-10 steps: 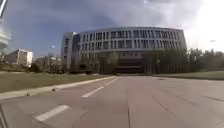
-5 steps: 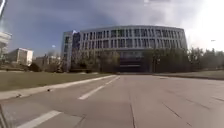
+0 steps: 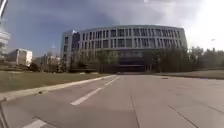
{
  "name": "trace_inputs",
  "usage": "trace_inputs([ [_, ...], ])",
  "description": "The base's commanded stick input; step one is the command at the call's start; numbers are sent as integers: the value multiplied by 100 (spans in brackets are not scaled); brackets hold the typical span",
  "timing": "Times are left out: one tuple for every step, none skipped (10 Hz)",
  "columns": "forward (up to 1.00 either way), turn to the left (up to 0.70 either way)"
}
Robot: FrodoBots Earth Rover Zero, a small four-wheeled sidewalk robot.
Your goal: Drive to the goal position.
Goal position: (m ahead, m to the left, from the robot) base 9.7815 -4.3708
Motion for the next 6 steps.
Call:
trace_inputs([
  [70, 0],
  [70, 0],
  [70, 0],
  [70, 0],
  [70, 0],
  [70, 0],
])
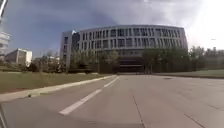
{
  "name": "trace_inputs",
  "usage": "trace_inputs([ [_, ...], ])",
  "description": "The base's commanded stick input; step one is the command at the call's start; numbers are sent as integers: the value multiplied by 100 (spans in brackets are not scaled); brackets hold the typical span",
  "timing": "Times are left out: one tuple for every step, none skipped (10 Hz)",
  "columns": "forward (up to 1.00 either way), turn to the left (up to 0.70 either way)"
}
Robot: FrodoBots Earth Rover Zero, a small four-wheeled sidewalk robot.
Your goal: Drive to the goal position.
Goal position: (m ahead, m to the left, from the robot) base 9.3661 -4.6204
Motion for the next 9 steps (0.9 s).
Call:
trace_inputs([
  [70, 0],
  [70, 0],
  [70, 0],
  [70, 0],
  [70, 0],
  [70, 0],
  [70, 0],
  [70, 0],
  [70, 0],
])
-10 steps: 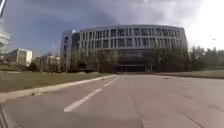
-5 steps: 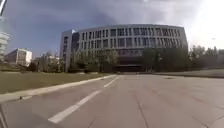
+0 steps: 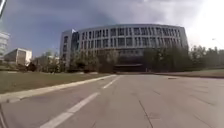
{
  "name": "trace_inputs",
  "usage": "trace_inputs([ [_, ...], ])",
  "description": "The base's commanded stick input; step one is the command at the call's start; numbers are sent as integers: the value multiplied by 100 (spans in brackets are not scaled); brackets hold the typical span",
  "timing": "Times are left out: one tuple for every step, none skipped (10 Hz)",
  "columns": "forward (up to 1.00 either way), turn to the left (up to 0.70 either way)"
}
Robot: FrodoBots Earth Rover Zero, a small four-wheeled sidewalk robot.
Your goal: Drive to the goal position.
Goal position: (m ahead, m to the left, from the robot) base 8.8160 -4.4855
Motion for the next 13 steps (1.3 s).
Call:
trace_inputs([
  [70, 0],
  [70, 0],
  [70, 0],
  [70, 0],
  [70, 0],
  [70, 0],
  [70, 0],
  [70, 0],
  [70, 0],
  [70, 0],
  [70, 0],
  [70, 0],
  [70, 0],
])
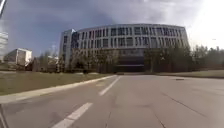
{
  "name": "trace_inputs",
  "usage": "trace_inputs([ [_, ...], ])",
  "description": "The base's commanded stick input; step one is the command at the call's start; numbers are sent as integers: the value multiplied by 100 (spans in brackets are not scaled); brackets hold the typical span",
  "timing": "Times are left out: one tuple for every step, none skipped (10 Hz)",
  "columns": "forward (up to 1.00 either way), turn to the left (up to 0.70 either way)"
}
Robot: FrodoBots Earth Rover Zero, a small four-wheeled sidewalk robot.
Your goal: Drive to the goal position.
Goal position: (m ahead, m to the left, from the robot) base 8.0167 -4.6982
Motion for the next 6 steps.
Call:
trace_inputs([
  [70, 0],
  [70, 0],
  [70, 0],
  [70, 0],
  [70, 0],
  [70, 0],
])
